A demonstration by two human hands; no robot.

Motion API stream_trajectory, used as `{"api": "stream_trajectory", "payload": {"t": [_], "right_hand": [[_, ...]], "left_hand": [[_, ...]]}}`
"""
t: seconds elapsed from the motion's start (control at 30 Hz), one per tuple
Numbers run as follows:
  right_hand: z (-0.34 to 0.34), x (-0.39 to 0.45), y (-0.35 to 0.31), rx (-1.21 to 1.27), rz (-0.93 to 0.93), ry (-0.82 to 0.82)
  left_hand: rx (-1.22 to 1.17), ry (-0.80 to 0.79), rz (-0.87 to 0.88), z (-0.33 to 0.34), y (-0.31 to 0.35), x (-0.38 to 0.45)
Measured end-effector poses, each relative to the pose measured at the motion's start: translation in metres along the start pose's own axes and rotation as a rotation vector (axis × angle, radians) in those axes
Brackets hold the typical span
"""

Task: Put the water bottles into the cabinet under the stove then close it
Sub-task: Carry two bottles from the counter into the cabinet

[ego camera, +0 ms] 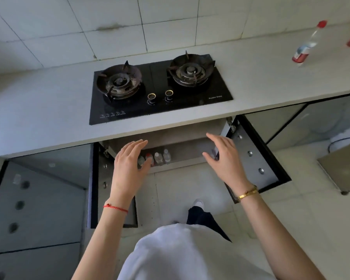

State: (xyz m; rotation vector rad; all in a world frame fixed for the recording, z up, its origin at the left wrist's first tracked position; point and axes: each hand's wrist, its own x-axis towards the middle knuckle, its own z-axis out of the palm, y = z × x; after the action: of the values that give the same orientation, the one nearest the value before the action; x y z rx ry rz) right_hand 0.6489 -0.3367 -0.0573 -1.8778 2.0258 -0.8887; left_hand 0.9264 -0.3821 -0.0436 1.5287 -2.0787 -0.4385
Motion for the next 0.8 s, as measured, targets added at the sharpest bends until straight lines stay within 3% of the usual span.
{"api": "stream_trajectory", "payload": {"t": [0.43,0.8], "right_hand": [[-0.088,-0.095,0.073,-0.043,0.281,0.203],[-0.21,-0.186,0.198,-0.108,0.459,0.279]], "left_hand": [[-0.086,-0.185,0.326,0.055,0.128,0.015],[-0.179,-0.262,0.481,0.161,0.3,-0.008]]}}
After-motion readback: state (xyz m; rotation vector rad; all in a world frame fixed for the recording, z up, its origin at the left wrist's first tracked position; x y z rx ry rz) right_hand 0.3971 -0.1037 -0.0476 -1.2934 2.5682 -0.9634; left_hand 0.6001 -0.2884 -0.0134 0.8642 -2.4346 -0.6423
